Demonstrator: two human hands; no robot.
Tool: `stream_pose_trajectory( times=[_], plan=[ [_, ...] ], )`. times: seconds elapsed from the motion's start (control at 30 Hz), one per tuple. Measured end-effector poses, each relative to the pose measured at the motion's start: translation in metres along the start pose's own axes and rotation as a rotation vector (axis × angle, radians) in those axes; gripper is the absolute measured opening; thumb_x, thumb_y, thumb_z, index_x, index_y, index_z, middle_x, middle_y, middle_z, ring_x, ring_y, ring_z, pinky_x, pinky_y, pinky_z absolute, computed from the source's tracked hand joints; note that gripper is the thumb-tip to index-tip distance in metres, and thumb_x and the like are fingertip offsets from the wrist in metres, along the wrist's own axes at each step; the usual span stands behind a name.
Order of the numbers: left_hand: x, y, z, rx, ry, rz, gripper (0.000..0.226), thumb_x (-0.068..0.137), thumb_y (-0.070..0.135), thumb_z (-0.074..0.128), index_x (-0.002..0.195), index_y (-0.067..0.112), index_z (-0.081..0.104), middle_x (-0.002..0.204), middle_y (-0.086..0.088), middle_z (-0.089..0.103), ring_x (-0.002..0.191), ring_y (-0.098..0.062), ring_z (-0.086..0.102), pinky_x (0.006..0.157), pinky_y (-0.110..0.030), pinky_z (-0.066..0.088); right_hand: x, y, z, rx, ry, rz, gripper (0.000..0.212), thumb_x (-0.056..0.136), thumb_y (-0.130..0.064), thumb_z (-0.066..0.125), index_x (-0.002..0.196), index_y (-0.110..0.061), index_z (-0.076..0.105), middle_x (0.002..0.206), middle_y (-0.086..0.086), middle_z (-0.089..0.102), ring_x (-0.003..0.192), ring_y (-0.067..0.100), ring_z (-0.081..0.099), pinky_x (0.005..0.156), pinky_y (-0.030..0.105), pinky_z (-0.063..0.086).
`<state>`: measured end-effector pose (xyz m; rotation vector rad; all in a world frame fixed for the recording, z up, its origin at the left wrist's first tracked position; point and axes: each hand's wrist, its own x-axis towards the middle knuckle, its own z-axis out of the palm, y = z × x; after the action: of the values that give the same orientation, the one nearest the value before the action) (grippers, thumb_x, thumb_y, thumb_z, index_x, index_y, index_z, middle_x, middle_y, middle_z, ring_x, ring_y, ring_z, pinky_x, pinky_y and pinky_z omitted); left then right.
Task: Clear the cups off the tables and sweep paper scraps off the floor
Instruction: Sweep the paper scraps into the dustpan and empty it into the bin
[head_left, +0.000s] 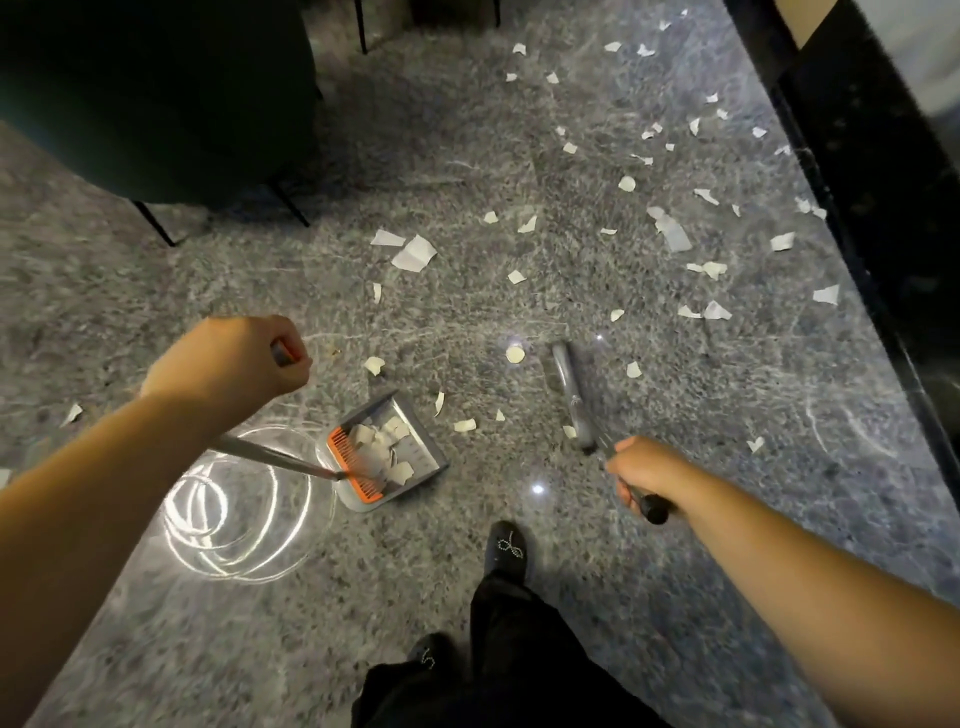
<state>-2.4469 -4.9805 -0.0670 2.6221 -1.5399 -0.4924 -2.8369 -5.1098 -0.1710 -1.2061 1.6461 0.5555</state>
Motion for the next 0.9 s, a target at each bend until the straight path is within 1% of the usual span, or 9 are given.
stream_pose_trajectory(
  times=[0.07, 0.17, 0.23, 0.3, 0.4, 0.5, 0.63, 0.8, 0.9],
  plan=[
    [0.003, -0.003, -0.001, -0.002, 0.009, -0.005, 0.013, 0.076, 0.036, 0.074, 0.071, 0.035, 0.062, 0.065, 0.011, 0.059, 0.060, -0.009, 0.052, 0.055, -0.027, 0.042, 0.003, -0.019, 0.004, -0.091, -0.038, -0.030, 0.026, 0.089, 0.000, 0.051, 0.113, 0.008, 0.058, 0.086, 0.027, 0.062, 0.077, 0.033, 0.057, 0.070, 0.045, 0.049],
    [0.006, -0.003, -0.001, 0.000, 0.020, -0.024, 0.015, 0.076, 0.036, 0.074, 0.071, 0.036, 0.060, 0.065, 0.008, 0.060, 0.060, -0.015, 0.051, 0.059, -0.029, 0.045, 0.002, -0.040, 0.013, -0.162, -0.057, -0.122, 0.037, 0.085, -0.001, 0.056, 0.122, 0.006, 0.054, 0.090, 0.017, 0.059, 0.078, 0.028, 0.056, 0.081, 0.041, 0.054],
    [0.009, -0.004, -0.001, 0.011, 0.025, -0.029, 0.012, 0.076, 0.036, 0.074, 0.075, 0.035, 0.062, 0.067, 0.006, 0.060, 0.059, -0.016, 0.050, 0.058, -0.027, 0.042, 0.000, -0.053, 0.023, -0.167, -0.078, -0.159, 0.038, 0.087, -0.001, 0.052, 0.124, 0.005, 0.053, 0.080, 0.011, 0.057, 0.066, 0.023, 0.056, 0.067, 0.035, 0.055],
    [0.013, -0.007, -0.003, 0.013, 0.016, -0.047, 0.008, 0.077, 0.037, 0.071, 0.078, 0.034, 0.064, 0.069, 0.005, 0.062, 0.062, -0.018, 0.054, 0.058, -0.028, 0.044, -0.002, -0.062, 0.033, -0.150, -0.086, -0.143, 0.041, 0.090, 0.000, 0.045, 0.130, -0.002, 0.047, 0.079, 0.010, 0.059, 0.056, 0.017, 0.055, 0.048, 0.026, 0.047],
    [0.019, -0.011, -0.005, 0.016, 0.006, -0.080, 0.005, 0.077, 0.039, 0.068, 0.079, 0.035, 0.064, 0.069, 0.007, 0.060, 0.065, -0.020, 0.057, 0.060, -0.031, 0.049, -0.008, -0.078, 0.051, -0.173, -0.128, -0.154, 0.050, 0.090, 0.001, 0.040, 0.139, -0.012, 0.038, 0.080, 0.011, 0.062, 0.055, 0.017, 0.056, 0.049, 0.025, 0.044],
    [0.024, -0.017, -0.006, -0.002, 0.007, -0.081, 0.006, 0.077, 0.038, 0.068, 0.079, 0.034, 0.064, 0.069, 0.008, 0.060, 0.066, -0.020, 0.058, 0.061, -0.033, 0.052, -0.018, -0.096, 0.067, -0.235, -0.164, -0.202, 0.048, 0.091, 0.000, 0.041, 0.137, -0.010, 0.040, 0.074, 0.010, 0.063, 0.053, 0.016, 0.056, 0.050, 0.025, 0.044],
    [0.028, -0.030, -0.009, -0.009, 0.001, -0.056, 0.008, 0.079, 0.039, 0.068, 0.081, 0.032, 0.064, 0.070, 0.005, 0.062, 0.064, -0.020, 0.059, 0.059, -0.034, 0.054, -0.033, -0.116, 0.089, -0.322, -0.221, -0.224, 0.044, 0.093, -0.004, 0.043, 0.137, -0.013, 0.040, 0.076, 0.009, 0.061, 0.046, 0.011, 0.055, 0.039, 0.016, 0.038],
    [0.030, -0.049, -0.012, -0.031, -0.024, -0.037, 0.008, 0.082, 0.039, 0.068, 0.082, 0.032, 0.063, 0.071, 0.004, 0.063, 0.066, -0.022, 0.060, 0.060, -0.035, 0.055, -0.053, -0.136, 0.112, -0.437, -0.327, -0.247, 0.044, 0.092, -0.003, 0.048, 0.135, -0.009, 0.044, 0.074, 0.004, 0.059, 0.059, 0.017, 0.059, 0.042, 0.021, 0.040],
    [0.031, -0.057, -0.015, -0.052, -0.010, -0.019, 0.007, 0.083, 0.036, 0.068, 0.081, 0.032, 0.063, 0.068, 0.006, 0.061, 0.063, -0.019, 0.059, 0.057, -0.033, 0.054, -0.062, -0.142, 0.121, -0.240, -0.371, -0.199, 0.040, 0.094, -0.006, 0.050, 0.132, -0.015, 0.045, 0.068, 0.005, 0.055, 0.040, 0.009, 0.051, 0.038, 0.017, 0.040]
  ],
)
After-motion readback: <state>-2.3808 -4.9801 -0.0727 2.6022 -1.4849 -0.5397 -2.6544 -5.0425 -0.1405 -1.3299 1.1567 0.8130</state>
